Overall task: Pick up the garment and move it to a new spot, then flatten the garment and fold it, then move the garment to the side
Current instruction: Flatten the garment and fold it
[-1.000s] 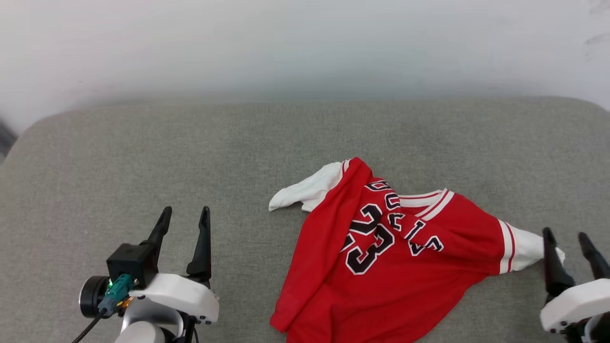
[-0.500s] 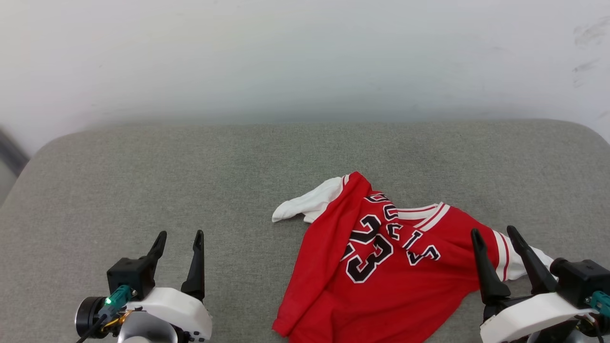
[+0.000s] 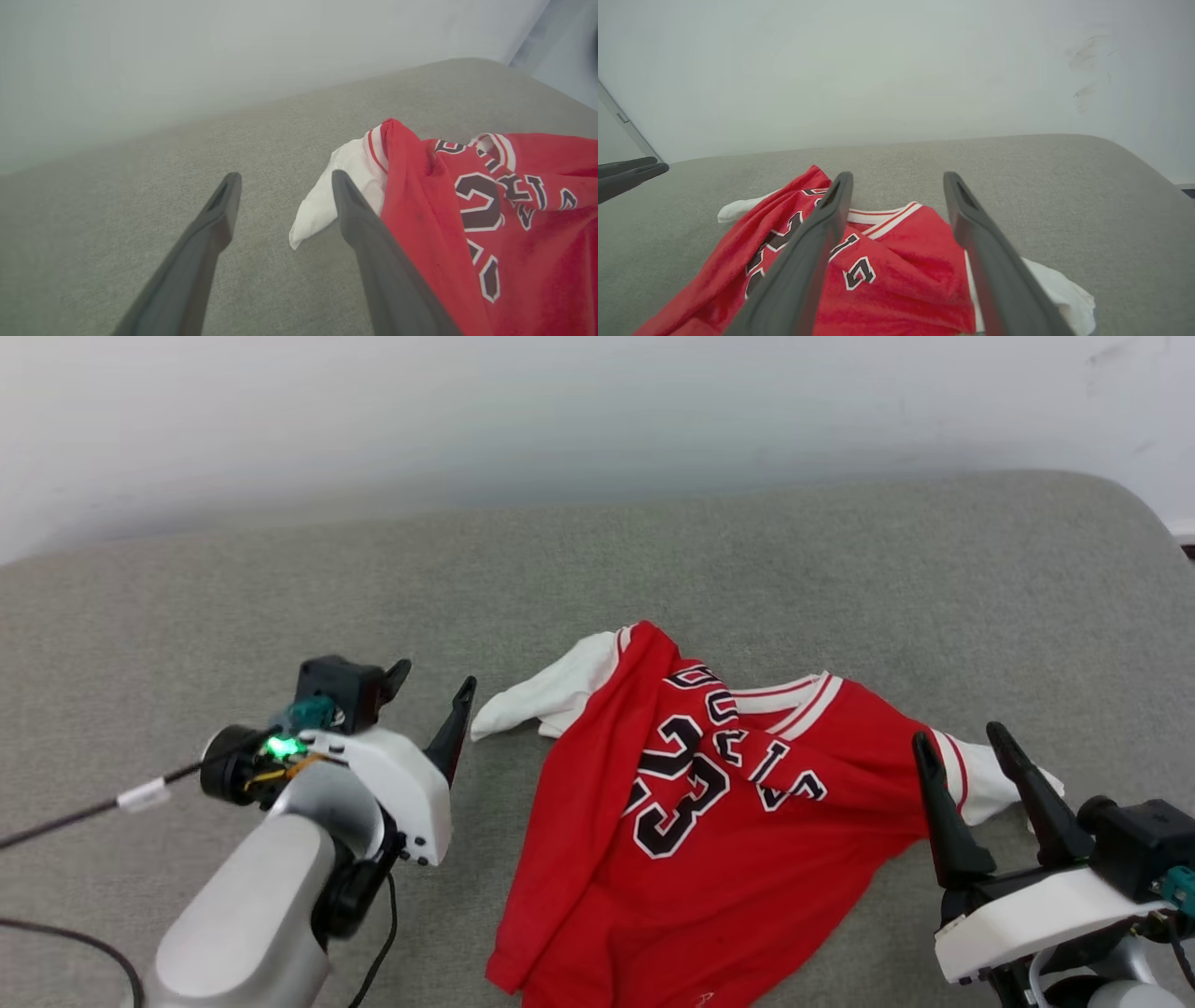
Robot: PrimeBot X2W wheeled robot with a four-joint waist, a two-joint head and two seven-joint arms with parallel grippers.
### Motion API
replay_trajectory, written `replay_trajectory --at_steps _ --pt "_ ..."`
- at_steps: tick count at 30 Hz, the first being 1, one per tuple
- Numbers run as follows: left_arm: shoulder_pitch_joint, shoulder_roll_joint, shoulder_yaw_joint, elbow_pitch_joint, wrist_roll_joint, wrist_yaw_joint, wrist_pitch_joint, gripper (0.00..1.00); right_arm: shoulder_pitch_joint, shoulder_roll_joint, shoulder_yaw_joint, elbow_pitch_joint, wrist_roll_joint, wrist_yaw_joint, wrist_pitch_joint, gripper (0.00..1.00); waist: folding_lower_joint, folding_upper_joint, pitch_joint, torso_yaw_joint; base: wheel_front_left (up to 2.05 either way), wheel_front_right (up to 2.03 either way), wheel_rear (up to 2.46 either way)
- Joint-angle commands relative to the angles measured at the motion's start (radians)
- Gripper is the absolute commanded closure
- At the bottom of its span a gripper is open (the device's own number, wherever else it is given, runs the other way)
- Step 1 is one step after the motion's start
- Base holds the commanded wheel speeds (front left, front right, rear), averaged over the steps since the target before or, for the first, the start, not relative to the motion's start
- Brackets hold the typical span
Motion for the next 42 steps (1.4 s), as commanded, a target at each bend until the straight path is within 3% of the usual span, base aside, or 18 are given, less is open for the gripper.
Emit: replay_trajectory --at_steps 1,5,8,19,20,21,22,23,25,31,42 --pt "-0.060 0.002 -0.019 0.037 -0.009 -0.037 0.060 0.00 -0.021 -0.005 0.001 0.002 0.003 0.000 0.002 0.00 0.0000 0.0000 0.064 -0.053 0.00 0.00 0.00" --pt "-0.159 0.018 -0.056 0.124 -0.042 -0.114 0.220 0.00 -0.043 -0.001 0.003 0.011 0.014 0.000 -0.008 0.00 0.0000 0.0000 0.115 -0.089 0.00 0.00 0.00" --pt "-0.216 0.029 -0.078 0.172 -0.067 -0.146 0.324 0.00 -0.051 0.005 0.004 0.022 0.021 0.000 -0.016 0.00 0.0000 0.0000 0.148 -0.112 0.00 0.00 0.00" --pt "-0.285 0.060 -0.179 0.309 -0.146 -0.183 0.640 0.00 -0.084 0.019 0.011 0.061 0.057 0.000 -0.052 0.00 0.0000 0.0000 0.222 -0.162 0.00 0.00 0.00" --pt "-0.276 0.057 -0.199 0.324 -0.161 -0.184 0.687 0.22 -0.084 0.020 0.012 0.064 0.058 0.000 -0.055 0.00 0.0000 0.0000 0.223 -0.164 0.00 0.00 0.00" --pt "-0.264 0.054 -0.219 0.336 -0.178 -0.185 0.733 0.55 -0.084 0.020 0.012 0.068 0.060 0.000 -0.058 0.00 0.0000 0.0000 0.223 -0.166 0.00 0.00 0.00" --pt "-0.254 0.050 -0.235 0.339 -0.192 -0.187 0.764 0.73 -0.085 0.021 0.011 0.071 0.062 0.000 -0.059 0.00 0.0000 0.0000 0.224 -0.167 0.00 0.00 0.00" --pt "-0.249 0.049 -0.244 0.334 -0.203 -0.189 0.778 1.00 -0.087 0.022 0.011 0.073 0.065 0.000 -0.059 0.00 0.0000 0.0000 0.224 -0.167 0.00 0.00 0.00" --pt "-0.245 0.050 -0.252 0.319 -0.212 -0.190 0.764 1.00 -0.090 0.023 0.006 0.079 0.066 0.000 -0.064 0.00 0.0000 0.0000 0.221 -0.164 0.00 0.00 0.00" --pt "-0.241 0.069 -0.209 0.278 -0.173 -0.157 0.563 1.00 -0.084 0.019 -0.015 0.090 0.057 0.000 -0.052 0.00 0.0000 0.0000 0.175 -0.120 0.00 0.00 0.00" --pt "-0.086 0.122 -0.086 0.082 -0.155 0.019 0.253 1.00 -0.051 0.002 -0.086 0.112 0.076 0.000 0.042 0.00 0.0000 0.0000 0.071 -0.009 0.00 0.00 0.00"
